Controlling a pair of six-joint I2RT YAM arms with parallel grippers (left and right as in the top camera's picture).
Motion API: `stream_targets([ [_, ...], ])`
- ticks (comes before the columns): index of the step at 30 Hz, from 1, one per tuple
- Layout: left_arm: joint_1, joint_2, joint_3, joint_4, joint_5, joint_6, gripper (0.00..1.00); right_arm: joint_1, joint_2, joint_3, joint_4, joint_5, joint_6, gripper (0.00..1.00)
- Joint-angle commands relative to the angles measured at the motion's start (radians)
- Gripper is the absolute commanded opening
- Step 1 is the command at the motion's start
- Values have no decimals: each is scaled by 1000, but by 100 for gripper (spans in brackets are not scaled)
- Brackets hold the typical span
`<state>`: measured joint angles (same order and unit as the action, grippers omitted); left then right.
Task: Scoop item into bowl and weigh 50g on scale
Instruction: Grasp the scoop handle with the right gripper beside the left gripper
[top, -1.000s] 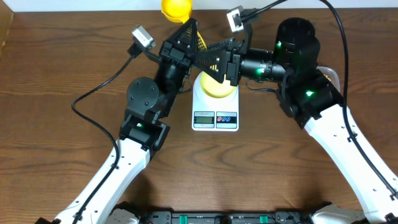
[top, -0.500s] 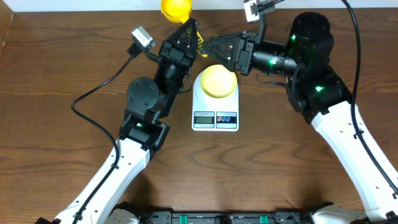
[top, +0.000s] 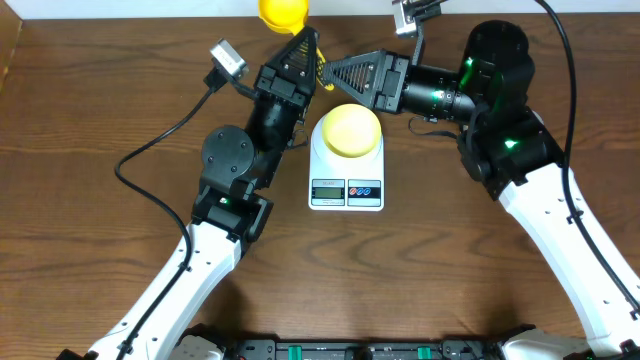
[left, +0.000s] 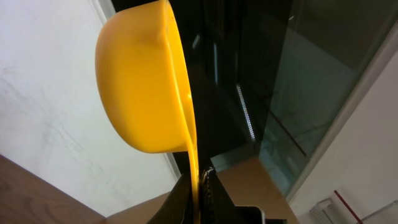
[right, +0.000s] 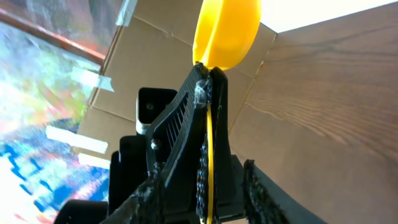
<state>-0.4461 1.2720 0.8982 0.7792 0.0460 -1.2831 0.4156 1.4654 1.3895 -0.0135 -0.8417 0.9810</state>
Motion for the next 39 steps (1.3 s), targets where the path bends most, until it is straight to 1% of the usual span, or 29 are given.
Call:
stream_targets([
  [1,2,2,18,16,19,5,7,16,-5,16,3,-6,29,38],
  [8,2,2,18,16,25,5,7,27,-5,16,3,-6,29,33],
  [14,2,2,18,16,50,5,8,27,-5,16,5,-2,28,24],
  [21,2,2,18,16,51,5,7,27,-5,16,26,2,5,2],
  [25,2,2,18,16,51,5,8,24,-5,16,26,5,-22,1],
  [26,2,2,18,16,51,5,14,24,-5,16,26,5,-29,1],
  [27,2,2,18,16,51,5,25,24,-5,16,26,5,-30,1],
  [28,2,2,18,16,51,5,40,24,-5,16,26,5,-37,1],
  [30,2,2,18,16,51,5,73,23,-5,16,25,14,-61,1],
  [31,2,2,18,16,51,5,84,22,-5,16,25,21,-71,1],
  [32,2,2,18,15,51,6,90,19,-5,16,25,26,-88,1],
  [34,3,2,18,11,50,6,95,3,-5,16,24,31,-133,1],
  [36,7,2,18,-8,50,6,96,-13,-5,16,18,35,-192,1],
  [39,34,2,18,-68,50,6,96,-41,-6,16,-47,88,-273,1],
])
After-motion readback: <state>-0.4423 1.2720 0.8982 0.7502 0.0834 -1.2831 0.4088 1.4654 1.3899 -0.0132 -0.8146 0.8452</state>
